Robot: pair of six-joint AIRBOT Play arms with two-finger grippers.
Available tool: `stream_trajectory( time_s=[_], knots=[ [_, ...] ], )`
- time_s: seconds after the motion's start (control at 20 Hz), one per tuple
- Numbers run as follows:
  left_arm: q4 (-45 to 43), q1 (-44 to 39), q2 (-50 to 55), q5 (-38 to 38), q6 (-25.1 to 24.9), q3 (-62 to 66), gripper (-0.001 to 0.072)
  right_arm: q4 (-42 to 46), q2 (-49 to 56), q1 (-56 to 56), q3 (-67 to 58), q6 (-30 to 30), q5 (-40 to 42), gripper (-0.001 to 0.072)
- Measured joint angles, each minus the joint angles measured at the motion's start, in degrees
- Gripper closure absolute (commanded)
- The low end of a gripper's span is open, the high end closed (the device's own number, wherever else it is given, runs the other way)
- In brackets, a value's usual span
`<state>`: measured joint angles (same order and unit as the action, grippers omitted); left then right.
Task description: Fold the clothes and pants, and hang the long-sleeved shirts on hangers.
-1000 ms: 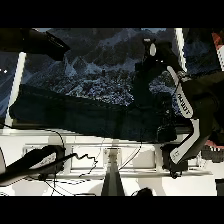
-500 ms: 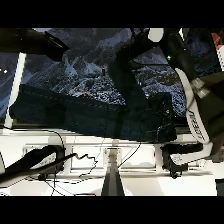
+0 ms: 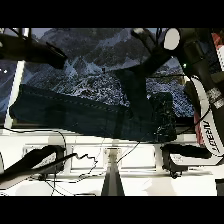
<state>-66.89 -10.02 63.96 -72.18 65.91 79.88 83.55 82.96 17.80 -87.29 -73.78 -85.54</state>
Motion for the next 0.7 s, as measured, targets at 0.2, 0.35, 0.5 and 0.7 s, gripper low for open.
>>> stream_trajectory(
  time_s=[0.2,0.35,0.5,0.7],
  knots=[
    [13.31,-1.31,2.03,10.14,0.87,-11.61,0.0052,1.38,-0.22,-7.74,8.26,-1.38,1.73,0.0693],
    [23.85,-5.05,7.08,18.16,-1.03,-15.45,0.0052,1.68,-0.33,-12.79,10.45,-2.08,3.23,0.0692],
    [31.34,-10.32,14.08,25.24,-2.32,-16.24,0.0052,1.88,-0.37,-16.02,11.26,-2.38,3.87,0.0693],
    [35.6,-16.76,25.49,29.77,-2.93,-10.91,0.0061,0.59,-0.37,-17.51,11.61,-2.58,4.11,0.0455]
  ],
)
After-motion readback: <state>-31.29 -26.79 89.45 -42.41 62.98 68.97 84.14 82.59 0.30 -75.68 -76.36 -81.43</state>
